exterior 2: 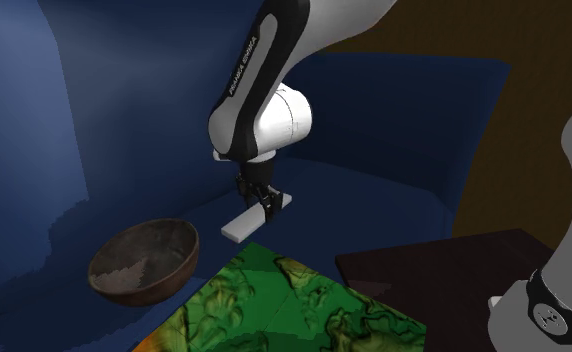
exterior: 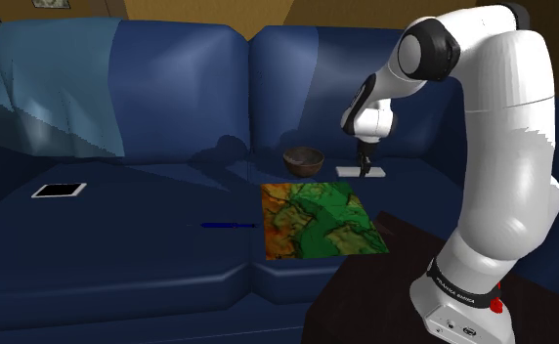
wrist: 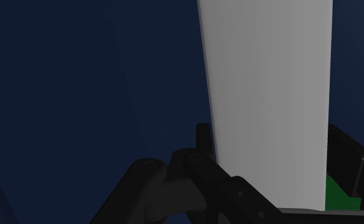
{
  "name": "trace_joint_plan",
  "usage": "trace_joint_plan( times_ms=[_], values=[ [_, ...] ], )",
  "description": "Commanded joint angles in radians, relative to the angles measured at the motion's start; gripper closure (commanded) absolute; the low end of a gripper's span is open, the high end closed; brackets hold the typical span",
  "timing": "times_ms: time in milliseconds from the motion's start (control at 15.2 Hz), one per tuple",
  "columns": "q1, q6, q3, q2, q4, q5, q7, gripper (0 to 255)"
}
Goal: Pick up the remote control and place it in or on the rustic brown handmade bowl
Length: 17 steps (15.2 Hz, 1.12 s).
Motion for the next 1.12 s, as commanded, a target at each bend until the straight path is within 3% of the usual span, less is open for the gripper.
trace_joint_plan(
  times_ms=[0, 1056],
  values=[
    [0.014, -0.018, -0.017, -0.026, -0.006, -0.021, 0.014, 255],
    [0.095, -0.178, -0.123, -0.209, 0.001, -0.190, 0.129, 255]
  ],
)
